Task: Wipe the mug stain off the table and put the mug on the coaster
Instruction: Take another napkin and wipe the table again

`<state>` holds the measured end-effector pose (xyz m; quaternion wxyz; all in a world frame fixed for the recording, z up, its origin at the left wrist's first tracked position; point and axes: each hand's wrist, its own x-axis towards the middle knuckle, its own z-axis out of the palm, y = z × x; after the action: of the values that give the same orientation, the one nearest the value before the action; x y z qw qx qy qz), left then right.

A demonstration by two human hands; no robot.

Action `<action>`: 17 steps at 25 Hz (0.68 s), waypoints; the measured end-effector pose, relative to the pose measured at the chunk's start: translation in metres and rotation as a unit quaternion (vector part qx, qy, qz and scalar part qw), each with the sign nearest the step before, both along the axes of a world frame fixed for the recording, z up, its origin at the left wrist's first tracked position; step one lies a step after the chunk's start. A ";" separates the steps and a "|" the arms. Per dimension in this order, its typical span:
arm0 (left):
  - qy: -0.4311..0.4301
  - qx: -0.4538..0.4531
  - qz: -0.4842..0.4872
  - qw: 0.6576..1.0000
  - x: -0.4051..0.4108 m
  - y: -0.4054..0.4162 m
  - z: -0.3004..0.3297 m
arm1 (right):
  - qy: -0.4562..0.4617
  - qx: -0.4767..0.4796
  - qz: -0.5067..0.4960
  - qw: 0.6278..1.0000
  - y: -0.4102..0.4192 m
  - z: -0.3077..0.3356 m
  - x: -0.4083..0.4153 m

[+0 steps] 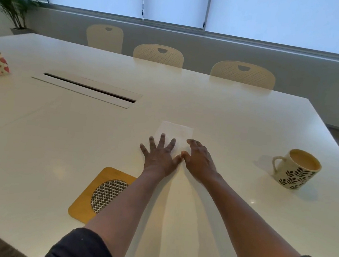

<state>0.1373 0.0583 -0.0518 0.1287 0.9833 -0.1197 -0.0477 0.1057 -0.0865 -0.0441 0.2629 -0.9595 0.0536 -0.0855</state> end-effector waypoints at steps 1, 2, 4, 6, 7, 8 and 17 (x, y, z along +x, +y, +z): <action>0.003 0.000 0.005 1.000 0.002 -0.001 -0.001 | 0.001 -0.002 0.006 1.000 0.001 -0.001 0.006; 0.003 -0.001 0.007 1.000 0.004 -0.002 -0.002 | 0.001 -0.006 0.012 1.000 0.002 -0.001 0.011; -0.005 0.000 0.005 1.000 0.008 -0.004 -0.005 | 0.000 -0.019 0.017 1.000 0.003 -0.003 0.020; -0.022 -0.003 -0.002 1.000 0.007 -0.005 -0.005 | -0.004 -0.039 0.021 0.999 0.002 -0.003 0.026; -0.030 -0.009 -0.006 0.999 0.007 -0.005 -0.005 | -0.004 -0.049 0.025 0.998 0.002 -0.003 0.029; -0.040 -0.014 -0.012 0.999 0.007 -0.004 -0.005 | -0.002 -0.057 0.030 0.998 0.002 -0.002 0.031; -0.088 -0.114 -0.028 0.989 -0.007 -0.007 0.002 | -0.005 0.019 -0.004 1.000 -0.017 0.018 0.019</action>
<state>0.1300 0.0518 -0.0495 0.2279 0.9588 -0.1625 0.0492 0.1249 -0.1032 -0.0257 0.2809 -0.9537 0.0582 -0.0902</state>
